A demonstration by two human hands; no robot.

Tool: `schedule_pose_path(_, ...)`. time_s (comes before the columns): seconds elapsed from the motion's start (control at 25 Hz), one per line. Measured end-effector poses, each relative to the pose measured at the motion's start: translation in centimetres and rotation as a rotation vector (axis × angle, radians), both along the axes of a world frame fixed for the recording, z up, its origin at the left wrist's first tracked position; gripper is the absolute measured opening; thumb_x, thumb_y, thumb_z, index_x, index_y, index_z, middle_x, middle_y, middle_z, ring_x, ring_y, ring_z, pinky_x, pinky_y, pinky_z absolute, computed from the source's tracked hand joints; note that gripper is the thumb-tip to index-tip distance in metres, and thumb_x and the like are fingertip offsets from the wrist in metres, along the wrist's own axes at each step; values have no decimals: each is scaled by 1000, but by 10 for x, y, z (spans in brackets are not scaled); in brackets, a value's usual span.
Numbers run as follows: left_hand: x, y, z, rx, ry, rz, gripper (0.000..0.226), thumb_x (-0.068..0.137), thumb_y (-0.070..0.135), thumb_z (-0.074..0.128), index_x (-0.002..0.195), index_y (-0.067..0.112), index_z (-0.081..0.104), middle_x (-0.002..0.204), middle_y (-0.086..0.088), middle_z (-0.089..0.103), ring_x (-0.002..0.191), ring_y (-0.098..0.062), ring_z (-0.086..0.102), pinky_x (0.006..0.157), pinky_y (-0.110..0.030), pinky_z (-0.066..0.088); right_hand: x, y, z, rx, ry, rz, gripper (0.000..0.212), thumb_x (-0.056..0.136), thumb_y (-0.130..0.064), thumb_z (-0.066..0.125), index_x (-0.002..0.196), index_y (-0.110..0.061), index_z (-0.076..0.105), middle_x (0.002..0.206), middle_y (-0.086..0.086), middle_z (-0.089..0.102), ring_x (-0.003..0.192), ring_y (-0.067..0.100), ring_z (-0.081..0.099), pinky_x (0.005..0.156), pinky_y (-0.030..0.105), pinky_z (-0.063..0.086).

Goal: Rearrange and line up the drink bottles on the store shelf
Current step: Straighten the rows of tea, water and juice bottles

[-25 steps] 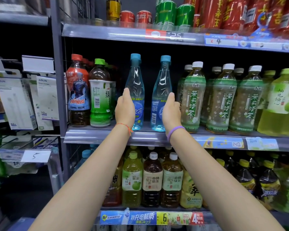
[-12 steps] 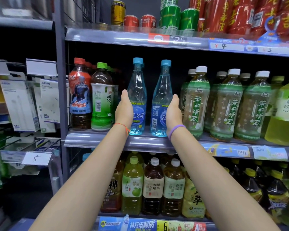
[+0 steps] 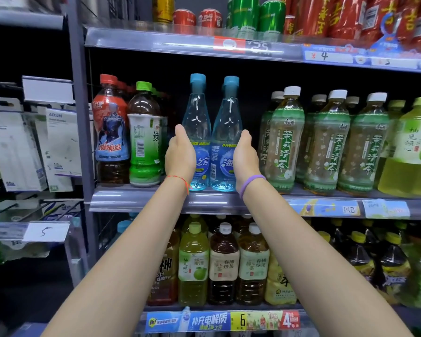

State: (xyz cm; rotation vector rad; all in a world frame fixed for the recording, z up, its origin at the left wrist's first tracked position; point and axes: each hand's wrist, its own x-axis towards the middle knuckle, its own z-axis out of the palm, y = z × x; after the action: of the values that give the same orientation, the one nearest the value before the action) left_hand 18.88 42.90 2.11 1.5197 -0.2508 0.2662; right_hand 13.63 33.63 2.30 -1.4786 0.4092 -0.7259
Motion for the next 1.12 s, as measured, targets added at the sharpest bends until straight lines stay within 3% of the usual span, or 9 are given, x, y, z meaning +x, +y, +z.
schedule_pose_path(0.08,-10,-1,-5,27,-348,161,38,102,32,32,126,13,54,136,-7,53,127,-24,45,100,-30,32,-16,1,0,-251,-162,-93,36,102,-31,31,75,-15,50,84,-1,52,89,20,48,77,33,37)
schedule_pose_path(0.16,-31,-10,-11,15,-834,280,38,96,18,42,127,5,57,129,-10,56,124,-24,49,107,-30,35,-33,-4,-3,-473,-367,-197,27,101,-20,35,81,-23,53,89,-9,49,89,5,45,79,17,36)
schedule_pose_path(0.24,-56,-32,-14,55,-1057,208,27,90,11,46,107,4,66,105,-7,65,102,-22,58,93,-37,46,-48,-24,-5,-614,-533,-339,23,98,-14,40,99,-13,64,100,-5,53,95,3,49,85,11,37)
schedule_pose_path(0.36,-76,-72,-19,127,-909,36,27,86,14,50,108,8,65,101,-4,63,93,-20,58,82,-40,50,-67,-63,-6,-691,-635,-514,25,92,-12,44,109,-4,60,106,0,50,103,15,50,94,26,40)
schedule_pose_path(0.48,-76,-113,-26,249,-743,-4,63,84,21,56,143,6,40,139,-11,46,130,-25,42,111,-35,35,-85,-106,-6,-605,-547,-563,39,92,-11,46,131,-2,47,125,7,45,119,18,42,101,19,28)
schedule_pose_path(0.56,-85,-141,-29,266,-625,9,81,85,21,61,153,5,20,153,-15,29,143,-28,26,117,-37,24,-94,-133,-9,-568,-454,-515,49,94,-12,46,141,-2,38,138,11,40,130,22,36,105,21,24)
schedule_pose_path(0.64,-92,-163,-33,244,-539,39,90,84,21,63,155,8,10,157,-15,22,145,-29,22,117,-40,25,-98,-153,-15,-551,-379,-453,56,96,-16,46,148,-5,29,149,11,33,139,22,28,114,30,23)
schedule_pose_path(0.8,-97,-187,-42,252,-451,188,93,84,20,65,155,8,6,157,-14,25,142,-27,27,114,-39,28,-99,-174,-29,-489,-210,-213,68,97,-20,45,155,-8,12,161,7,17,148,19,15,117,30,15)
schedule_pose_path(1.12,-97,-193,-50,360,-381,296,81,93,28,60,155,12,9,146,-16,35,132,-34,40,104,-49,39,-91,-186,-41,-506,-59,-78,75,95,-24,55,153,-3,13,154,15,25,139,29,32,107,31,29)
